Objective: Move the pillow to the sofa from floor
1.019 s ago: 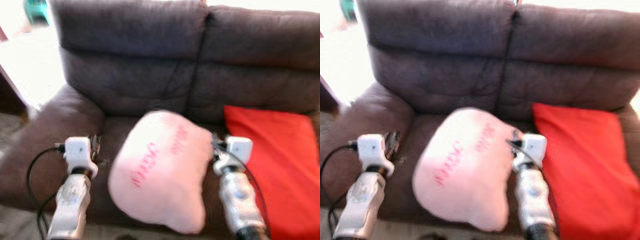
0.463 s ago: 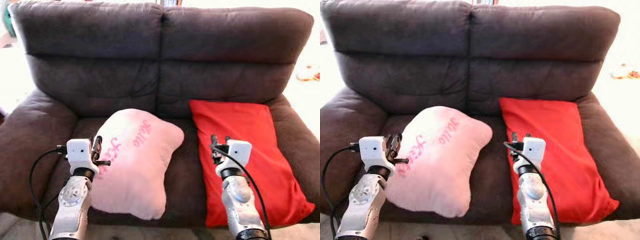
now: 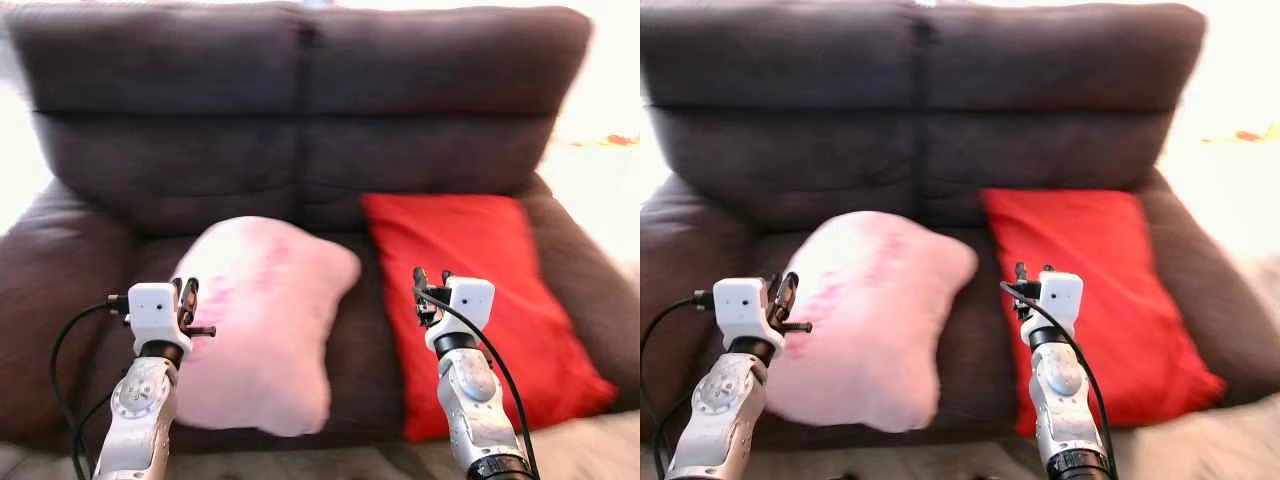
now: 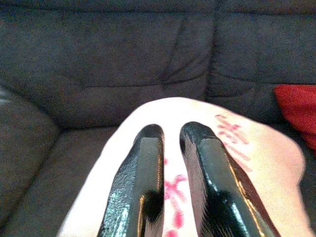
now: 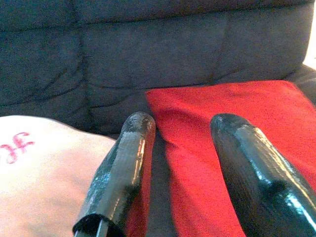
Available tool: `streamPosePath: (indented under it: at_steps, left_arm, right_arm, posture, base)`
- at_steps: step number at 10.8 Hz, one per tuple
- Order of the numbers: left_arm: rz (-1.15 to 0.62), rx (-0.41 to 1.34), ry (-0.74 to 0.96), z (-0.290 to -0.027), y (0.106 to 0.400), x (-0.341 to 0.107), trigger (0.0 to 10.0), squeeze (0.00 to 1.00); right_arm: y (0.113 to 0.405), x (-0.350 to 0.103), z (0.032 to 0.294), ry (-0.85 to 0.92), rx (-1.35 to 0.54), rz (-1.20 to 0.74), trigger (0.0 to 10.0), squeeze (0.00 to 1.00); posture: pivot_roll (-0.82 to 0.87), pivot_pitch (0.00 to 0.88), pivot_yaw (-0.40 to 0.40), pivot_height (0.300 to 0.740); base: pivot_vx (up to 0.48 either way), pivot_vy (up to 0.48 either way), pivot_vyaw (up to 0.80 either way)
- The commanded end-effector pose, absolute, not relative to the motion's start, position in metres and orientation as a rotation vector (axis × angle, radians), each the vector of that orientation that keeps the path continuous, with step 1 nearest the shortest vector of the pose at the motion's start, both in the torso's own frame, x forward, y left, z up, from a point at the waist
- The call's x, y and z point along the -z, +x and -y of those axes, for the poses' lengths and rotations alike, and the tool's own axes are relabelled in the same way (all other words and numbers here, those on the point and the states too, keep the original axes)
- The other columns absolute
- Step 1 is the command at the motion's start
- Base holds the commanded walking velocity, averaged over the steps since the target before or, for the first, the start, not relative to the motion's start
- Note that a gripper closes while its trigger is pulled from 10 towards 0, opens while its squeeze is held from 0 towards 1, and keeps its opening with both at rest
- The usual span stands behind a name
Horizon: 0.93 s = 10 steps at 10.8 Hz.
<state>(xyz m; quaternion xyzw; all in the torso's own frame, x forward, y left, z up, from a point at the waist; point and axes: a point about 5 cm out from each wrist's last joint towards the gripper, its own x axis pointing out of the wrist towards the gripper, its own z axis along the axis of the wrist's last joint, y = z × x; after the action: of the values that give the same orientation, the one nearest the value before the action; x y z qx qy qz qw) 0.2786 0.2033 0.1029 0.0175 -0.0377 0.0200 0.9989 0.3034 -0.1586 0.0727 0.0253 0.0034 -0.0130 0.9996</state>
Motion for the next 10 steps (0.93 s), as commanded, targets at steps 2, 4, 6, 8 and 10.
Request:
streamPosePath:
  at_steps: [2, 4, 6, 8, 10]
  left_arm:
    - [0.065, -0.029, 0.04, -0.2015, 0.2792, -0.1021, 10.0, 0.0]
    - [0.065, -0.03, 0.041, -0.2017, 0.2795, -0.1024, 10.0, 0.0]
    - [0.064, -0.03, 0.039, -0.2019, 0.2796, -0.1024, 10.0, 0.0]
    - [0.062, -0.029, 0.041, -0.202, 0.2796, -0.1021, 10.0, 0.0]
    - [0.054, -0.02, 0.053, -0.2014, 0.2793, -0.1003, 10.0, 0.0]
  right_arm:
    - [0.3027, -0.0725, 0.1634, 0.037, 0.039, -0.009, 10.0, 0.0]
    - [0.3029, -0.0717, 0.1636, 0.038, 0.04, -0.014, 10.0, 0.0]
    - [0.3022, -0.0702, 0.1636, 0.039, 0.04, -0.02, 10.0, 0.0]
    - [0.3016, -0.069, 0.1635, 0.038, 0.039, -0.024, 10.0, 0.0]
    - [0.301, -0.0672, 0.1639, 0.035, 0.039, -0.03, 10.0, 0.0]
  posture:
    - [0.17, 0.174, -0.034, 0.74]
    - [0.17, 0.175, -0.034, 0.74]
    - [0.17, 0.174, -0.033, 0.74]
    - [0.17, 0.173, -0.033, 0.74]
    - [0.17, 0.173, -0.033, 0.74]
  base:
    - [0.0, -0.48, 0.0]
    - [0.0, -0.12, 0.0]
    - [0.0, 0.0, 0.0]
    - [0.0, 0.0, 0.0]
    - [0.0, 0.0, 0.0]
